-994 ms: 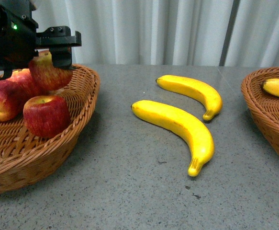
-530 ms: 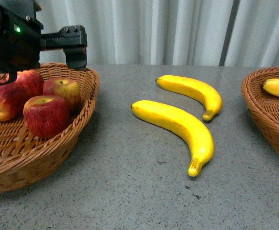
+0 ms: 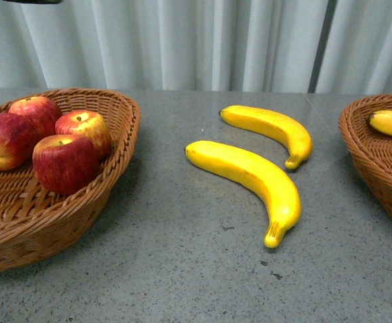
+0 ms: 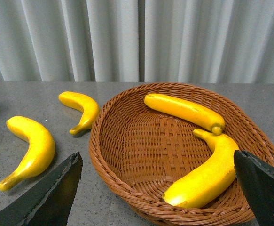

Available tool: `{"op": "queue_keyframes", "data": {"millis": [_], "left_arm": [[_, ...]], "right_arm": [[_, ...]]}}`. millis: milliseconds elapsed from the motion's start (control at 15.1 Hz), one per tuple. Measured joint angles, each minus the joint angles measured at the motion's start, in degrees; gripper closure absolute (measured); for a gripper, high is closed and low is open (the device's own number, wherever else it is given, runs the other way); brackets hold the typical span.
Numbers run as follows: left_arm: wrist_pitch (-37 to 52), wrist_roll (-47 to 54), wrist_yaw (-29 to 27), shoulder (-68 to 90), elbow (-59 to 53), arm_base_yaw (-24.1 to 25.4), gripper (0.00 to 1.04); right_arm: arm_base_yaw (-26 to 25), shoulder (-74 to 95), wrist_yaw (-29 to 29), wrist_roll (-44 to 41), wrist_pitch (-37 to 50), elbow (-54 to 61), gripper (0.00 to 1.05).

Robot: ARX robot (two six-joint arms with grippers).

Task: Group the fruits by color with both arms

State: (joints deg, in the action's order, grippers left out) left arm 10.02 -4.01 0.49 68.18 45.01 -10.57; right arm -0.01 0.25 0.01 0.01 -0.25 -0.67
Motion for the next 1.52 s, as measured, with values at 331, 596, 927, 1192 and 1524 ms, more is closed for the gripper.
{"op": "queue_keyframes", "data": {"millis": [331,596,927,1192,1524], "left_arm": [[14.5,1.6,-9.7,-20.8,-21.4,0.9,0.38],[16.4,3.0,-6.9,-27.1,-30.9,4.2,0.81],[14.8,3.2,-0.5,-36.0,-38.0,10.7,1.03],[11.8,3.2,-0.5,-41.7,-40.9,10.5,1.03],[7.1,3.2,-0.5,-49.1,-42.9,10.5,1.03]], "right_arm": [[0.0,0.0,0.0,0.0,0.0,0.0,0.07],[0.0,0.0,0.0,0.0,0.0,0.0,0.07],[0.0,0.0,0.0,0.0,0.0,0.0,0.07],[0.0,0.0,0.0,0.0,0.0,0.0,0.07],[0.0,0.0,0.0,0.0,0.0,0.0,0.07]]}}
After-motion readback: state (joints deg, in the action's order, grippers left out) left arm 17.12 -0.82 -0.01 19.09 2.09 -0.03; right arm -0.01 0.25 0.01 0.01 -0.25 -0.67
